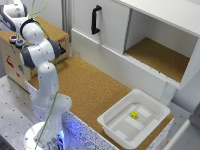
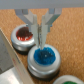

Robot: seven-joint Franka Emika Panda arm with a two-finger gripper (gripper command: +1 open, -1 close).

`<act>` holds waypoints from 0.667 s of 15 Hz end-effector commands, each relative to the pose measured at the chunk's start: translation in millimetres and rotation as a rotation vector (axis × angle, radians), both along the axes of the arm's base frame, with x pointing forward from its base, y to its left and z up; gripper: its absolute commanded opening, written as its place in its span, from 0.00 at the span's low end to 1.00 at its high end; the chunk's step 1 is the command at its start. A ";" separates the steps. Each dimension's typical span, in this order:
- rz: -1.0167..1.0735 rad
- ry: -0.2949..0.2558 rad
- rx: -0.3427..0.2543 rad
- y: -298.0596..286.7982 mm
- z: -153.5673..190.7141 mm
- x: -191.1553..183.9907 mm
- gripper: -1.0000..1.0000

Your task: Move the blue light switch to turn off the blue light

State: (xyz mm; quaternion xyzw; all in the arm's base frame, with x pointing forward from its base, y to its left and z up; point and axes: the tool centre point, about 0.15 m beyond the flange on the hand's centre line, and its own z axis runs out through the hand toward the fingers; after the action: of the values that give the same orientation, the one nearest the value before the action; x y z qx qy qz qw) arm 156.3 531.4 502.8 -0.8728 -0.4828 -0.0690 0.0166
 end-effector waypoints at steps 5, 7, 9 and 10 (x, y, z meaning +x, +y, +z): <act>-0.026 -0.042 -0.069 -84.2 65.7 20.0 1.00; -0.196 -0.053 0.013 -136.6 59.1 32.8 1.00; -0.380 -0.049 0.150 -187.5 40.8 41.7 1.00; -0.450 -0.045 0.216 -204.2 30.0 42.0 1.00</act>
State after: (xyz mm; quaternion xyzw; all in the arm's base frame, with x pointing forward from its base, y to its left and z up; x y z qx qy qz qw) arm 188.2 430.2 567.9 -0.9187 -0.3842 -0.0757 -0.0511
